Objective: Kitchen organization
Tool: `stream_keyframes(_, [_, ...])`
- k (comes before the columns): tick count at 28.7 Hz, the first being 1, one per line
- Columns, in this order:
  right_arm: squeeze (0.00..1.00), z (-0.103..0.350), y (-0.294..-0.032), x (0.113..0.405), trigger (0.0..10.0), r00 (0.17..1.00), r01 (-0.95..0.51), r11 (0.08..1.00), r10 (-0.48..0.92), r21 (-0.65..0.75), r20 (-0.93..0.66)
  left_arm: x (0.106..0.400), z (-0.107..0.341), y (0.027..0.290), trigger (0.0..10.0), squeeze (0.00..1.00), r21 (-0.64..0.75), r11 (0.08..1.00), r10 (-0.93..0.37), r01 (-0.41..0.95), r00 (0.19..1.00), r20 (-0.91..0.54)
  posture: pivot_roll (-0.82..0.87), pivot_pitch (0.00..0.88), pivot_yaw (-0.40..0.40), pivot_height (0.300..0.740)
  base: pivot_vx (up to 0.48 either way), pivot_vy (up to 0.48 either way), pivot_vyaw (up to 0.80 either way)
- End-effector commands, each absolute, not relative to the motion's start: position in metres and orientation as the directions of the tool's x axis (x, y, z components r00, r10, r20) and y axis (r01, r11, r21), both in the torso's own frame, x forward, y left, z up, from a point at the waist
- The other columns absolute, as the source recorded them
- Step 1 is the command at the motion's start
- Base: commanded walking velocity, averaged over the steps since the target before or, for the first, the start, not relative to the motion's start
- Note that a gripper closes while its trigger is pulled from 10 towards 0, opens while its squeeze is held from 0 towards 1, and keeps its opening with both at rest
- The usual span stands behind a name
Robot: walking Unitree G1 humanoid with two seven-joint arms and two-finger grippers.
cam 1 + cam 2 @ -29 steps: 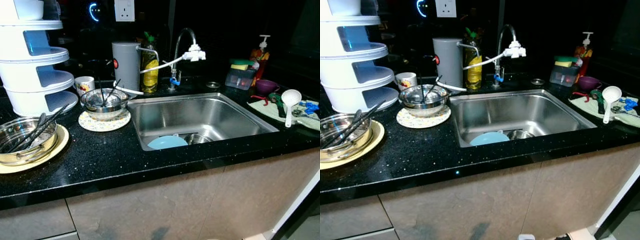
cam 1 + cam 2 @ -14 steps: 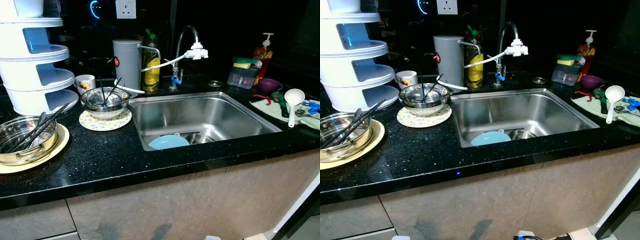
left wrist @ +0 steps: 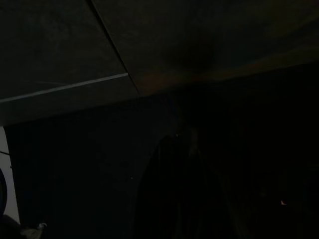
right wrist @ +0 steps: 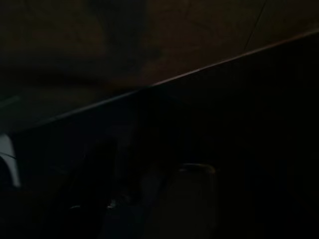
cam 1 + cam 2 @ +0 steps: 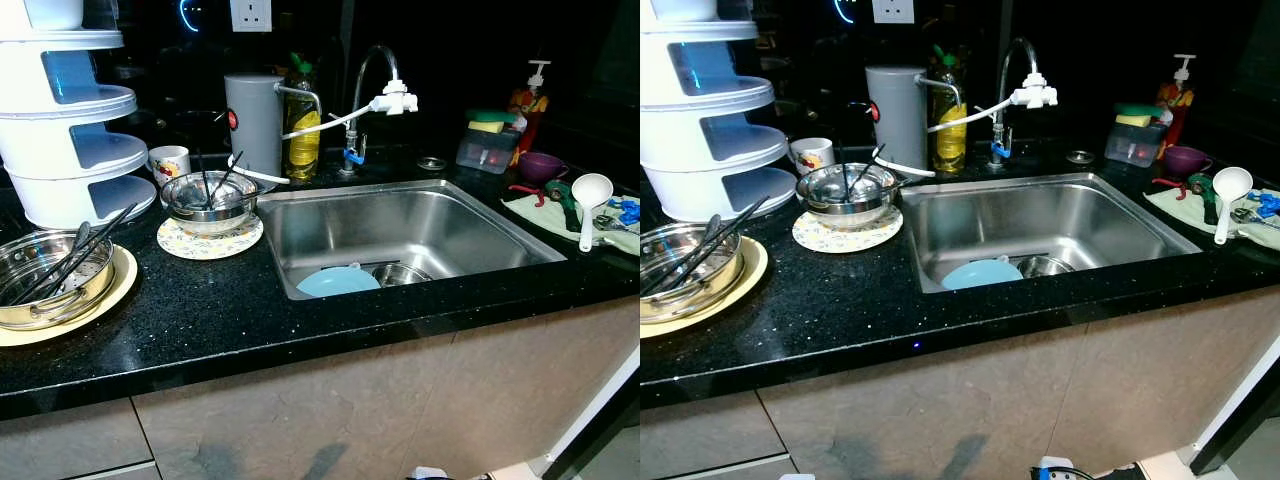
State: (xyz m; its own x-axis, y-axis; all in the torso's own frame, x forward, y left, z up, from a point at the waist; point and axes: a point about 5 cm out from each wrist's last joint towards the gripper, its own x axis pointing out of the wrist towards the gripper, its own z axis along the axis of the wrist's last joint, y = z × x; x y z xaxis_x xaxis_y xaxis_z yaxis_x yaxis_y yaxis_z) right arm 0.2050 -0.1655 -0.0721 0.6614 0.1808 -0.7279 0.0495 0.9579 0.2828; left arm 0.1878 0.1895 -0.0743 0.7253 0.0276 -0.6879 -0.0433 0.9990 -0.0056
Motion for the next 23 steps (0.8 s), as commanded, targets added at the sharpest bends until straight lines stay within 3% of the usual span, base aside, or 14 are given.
stream_keyframes(1, [0.0, -0.072, -0.165, 0.205, 10.0, 0.67, 0.103, 0.94, 0.176, 0.324, -0.722, 0.184, -0.076, 0.19, 10.0, 0.0, 0.018, 1.0, 0.019, -0.009, 0.722, -0.691, 0.06, 0.119, -0.051, 0.74, 0.0, 0.0, 0.0])
stream_keyframes(6, [0.0, -0.071, -0.168, 0.206, 10.0, 0.676, 0.111, 0.947, 0.151, 0.302, -0.721, 0.181, -0.076, 0.191, 10.0, 0.0, 0.059, 0.998, 0.018, 0.031, 0.725, -0.688, 0.05, 0.124, -0.05, 0.74, 0.0, 0.0, 0.0])
stream_keyframes(17, [0.0, -0.072, -0.173, 0.204, 10.0, 0.674, 0.13, 0.942, 0.144, 0.308, -0.724, 0.189, -0.07, 0.2, 10.0, 0.0, -0.01, 0.989, 0.104, -0.146, 0.751, -0.652, 0.04, 0.121, -0.043, 0.74, 0.0, 0.0, 0.0])
stream_keyframes(19, [0.0, -0.073, -0.177, 0.202, 10.0, 0.671, 0.14, 0.946, 0.126, 0.292, -0.73, 0.192, -0.068, 0.208, 10.0, 0.0, -0.038, 0.963, 0.179, -0.267, 0.738, -0.65, 0.03, 0.116, -0.042, 0.74, 0.0, 0.0, 0.0])
stream_keyframes(23, [0.0, -0.073, -0.178, 0.201, 10.0, 0.668, 0.14, 0.949, 0.12, 0.283, -0.735, 0.191, -0.07, 0.209, 10.0, 0.0, -0.042, 0.956, 0.191, -0.291, 0.722, -0.665, 0.03, 0.116, -0.042, 0.74, 0.0, 0.0, 0.0])
